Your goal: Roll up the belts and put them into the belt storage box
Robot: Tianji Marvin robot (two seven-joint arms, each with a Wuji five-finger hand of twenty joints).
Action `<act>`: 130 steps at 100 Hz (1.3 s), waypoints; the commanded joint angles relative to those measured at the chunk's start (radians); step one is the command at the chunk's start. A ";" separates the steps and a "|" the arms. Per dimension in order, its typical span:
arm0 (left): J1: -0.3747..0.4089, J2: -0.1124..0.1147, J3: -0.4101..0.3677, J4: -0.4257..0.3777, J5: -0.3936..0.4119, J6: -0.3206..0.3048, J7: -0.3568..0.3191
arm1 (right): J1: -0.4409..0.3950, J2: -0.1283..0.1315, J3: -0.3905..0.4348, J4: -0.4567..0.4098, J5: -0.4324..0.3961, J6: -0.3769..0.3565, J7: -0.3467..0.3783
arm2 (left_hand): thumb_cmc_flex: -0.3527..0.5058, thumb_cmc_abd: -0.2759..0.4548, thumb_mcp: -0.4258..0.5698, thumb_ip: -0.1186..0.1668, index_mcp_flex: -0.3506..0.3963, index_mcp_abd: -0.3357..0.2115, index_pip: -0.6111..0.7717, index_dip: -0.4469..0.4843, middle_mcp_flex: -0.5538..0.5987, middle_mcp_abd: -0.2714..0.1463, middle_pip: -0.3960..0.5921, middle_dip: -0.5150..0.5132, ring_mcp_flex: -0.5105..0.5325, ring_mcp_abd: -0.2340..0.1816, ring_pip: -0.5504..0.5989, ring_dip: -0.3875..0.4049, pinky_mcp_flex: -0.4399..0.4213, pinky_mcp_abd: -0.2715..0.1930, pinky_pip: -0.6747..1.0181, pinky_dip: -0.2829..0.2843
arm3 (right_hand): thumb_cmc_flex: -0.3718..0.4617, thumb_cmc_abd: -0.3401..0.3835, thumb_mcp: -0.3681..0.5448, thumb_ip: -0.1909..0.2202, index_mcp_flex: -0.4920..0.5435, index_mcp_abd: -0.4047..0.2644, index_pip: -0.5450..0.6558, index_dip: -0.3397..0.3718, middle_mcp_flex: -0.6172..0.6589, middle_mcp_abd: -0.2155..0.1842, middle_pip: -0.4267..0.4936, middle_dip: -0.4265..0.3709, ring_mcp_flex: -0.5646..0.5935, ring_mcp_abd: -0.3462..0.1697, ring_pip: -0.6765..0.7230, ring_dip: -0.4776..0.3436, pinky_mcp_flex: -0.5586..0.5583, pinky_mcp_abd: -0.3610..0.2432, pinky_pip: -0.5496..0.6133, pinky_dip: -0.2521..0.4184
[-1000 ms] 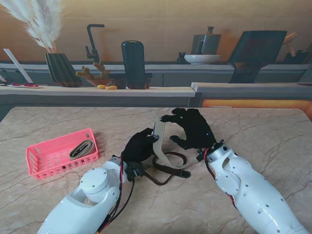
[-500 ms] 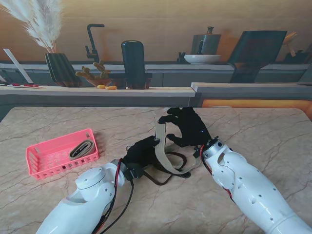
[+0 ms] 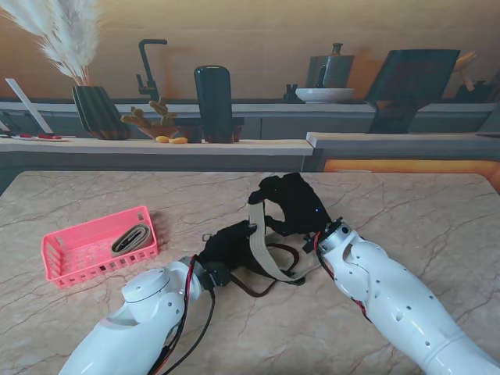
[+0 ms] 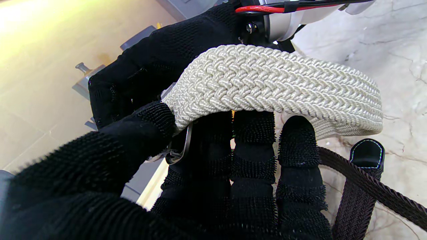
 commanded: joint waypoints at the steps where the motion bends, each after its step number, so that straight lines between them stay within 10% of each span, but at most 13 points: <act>1: 0.006 -0.007 -0.004 -0.015 -0.003 0.001 0.000 | 0.000 -0.004 -0.007 0.000 -0.010 -0.012 -0.005 | 0.033 0.035 0.002 0.022 0.002 -0.063 0.028 0.014 0.005 0.007 0.043 -0.002 0.008 0.000 0.026 0.001 0.003 0.004 0.041 -0.008 | 0.045 0.048 -0.025 -0.072 0.055 -0.082 0.093 -0.067 0.030 -0.023 -0.004 0.012 0.031 -0.020 0.005 -0.008 0.006 -0.009 0.034 -0.036; 28: 0.009 -0.008 -0.009 -0.021 -0.014 0.003 0.008 | 0.005 -0.001 -0.016 0.007 -0.023 -0.024 -0.014 | 0.033 0.039 -0.008 0.018 -0.003 -0.076 0.022 0.004 -0.005 0.005 0.035 -0.006 -0.005 0.002 0.021 -0.002 -0.008 0.001 0.036 -0.011 | 0.126 0.143 -0.147 -0.097 0.367 -0.035 0.189 -0.196 0.418 -0.125 -0.047 -0.010 0.155 -0.051 0.031 -0.002 0.069 0.003 0.072 -0.054; 46: 0.013 0.003 -0.002 -0.020 0.080 -0.066 -0.011 | 0.006 -0.006 -0.023 0.011 -0.006 -0.016 0.000 | 0.044 0.108 -0.312 -0.025 -0.104 -0.104 -0.120 -0.067 -0.185 0.041 -0.081 -0.057 -0.182 0.059 -0.075 0.032 -0.167 0.009 -0.068 0.009 | 0.137 0.119 -0.121 -0.097 0.446 0.004 0.190 -0.218 0.544 -0.128 -0.074 -0.033 0.219 -0.068 0.057 0.011 0.101 0.007 0.089 -0.059; 60: 0.005 0.019 0.025 -0.001 0.280 -0.207 -0.002 | -0.011 -0.018 -0.009 -0.001 0.043 0.000 0.033 | -0.047 0.256 -0.505 0.019 -0.177 -0.078 -0.387 -0.153 -0.352 0.037 -0.228 -0.101 -0.303 0.069 -0.183 0.037 -0.252 0.018 -0.147 0.023 | 0.144 0.116 -0.112 -0.097 0.459 0.021 0.192 -0.219 0.556 -0.114 -0.070 -0.031 0.233 -0.070 0.071 0.020 0.110 0.007 0.094 -0.060; 89: -0.020 0.032 0.042 0.062 0.640 -0.451 0.122 | -0.085 -0.067 0.048 -0.076 0.281 0.076 0.169 | -0.046 0.314 -0.684 0.024 -0.234 -0.100 -0.550 -0.256 -0.510 0.033 -0.378 -0.176 -0.432 0.053 -0.325 0.013 -0.309 0.012 -0.196 0.051 | 0.158 0.113 -0.107 -0.097 0.481 0.064 0.184 -0.196 0.572 -0.086 -0.056 -0.027 0.248 -0.068 0.087 0.039 0.119 0.006 0.097 -0.059; 130: -0.048 0.040 0.052 0.134 0.776 -0.587 0.151 | -0.160 -0.105 0.077 -0.185 0.618 0.253 0.332 | -0.081 0.332 -0.782 0.029 -0.301 -0.071 -0.688 -0.407 -0.748 0.046 -0.570 -0.355 -0.666 -0.040 -0.678 -0.215 -0.381 -0.105 -0.483 -0.037 | 0.169 0.108 -0.112 -0.094 0.514 0.084 0.130 -0.122 0.595 -0.076 -0.063 -0.012 0.274 -0.063 0.082 0.076 0.146 0.009 0.060 -0.035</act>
